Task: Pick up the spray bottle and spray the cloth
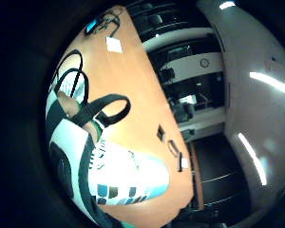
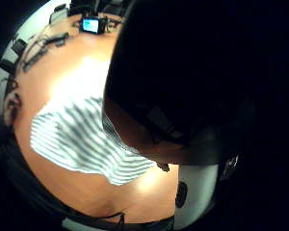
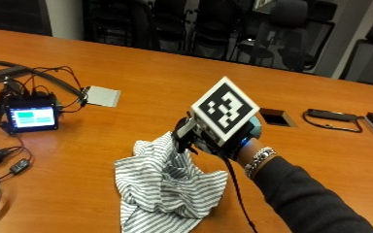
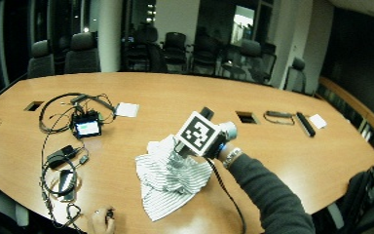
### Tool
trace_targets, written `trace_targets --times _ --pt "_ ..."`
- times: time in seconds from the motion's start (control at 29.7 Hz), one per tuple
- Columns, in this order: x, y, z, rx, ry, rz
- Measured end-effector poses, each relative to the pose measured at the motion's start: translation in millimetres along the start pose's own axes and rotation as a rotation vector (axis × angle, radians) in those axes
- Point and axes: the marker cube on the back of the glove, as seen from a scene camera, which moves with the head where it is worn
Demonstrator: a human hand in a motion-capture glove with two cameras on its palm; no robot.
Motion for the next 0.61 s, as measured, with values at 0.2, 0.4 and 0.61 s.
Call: trace_targets --times 0.2,0.4,0.61 --pt "23.8 -16.2 -44.6 0.181 -0.276 0.232" --pt "13.6 -59.5 -84.7 0.357 -0.724 0.416" --pt "-24.8 -94.5 -82.3 0.454 -1.246 0.565"
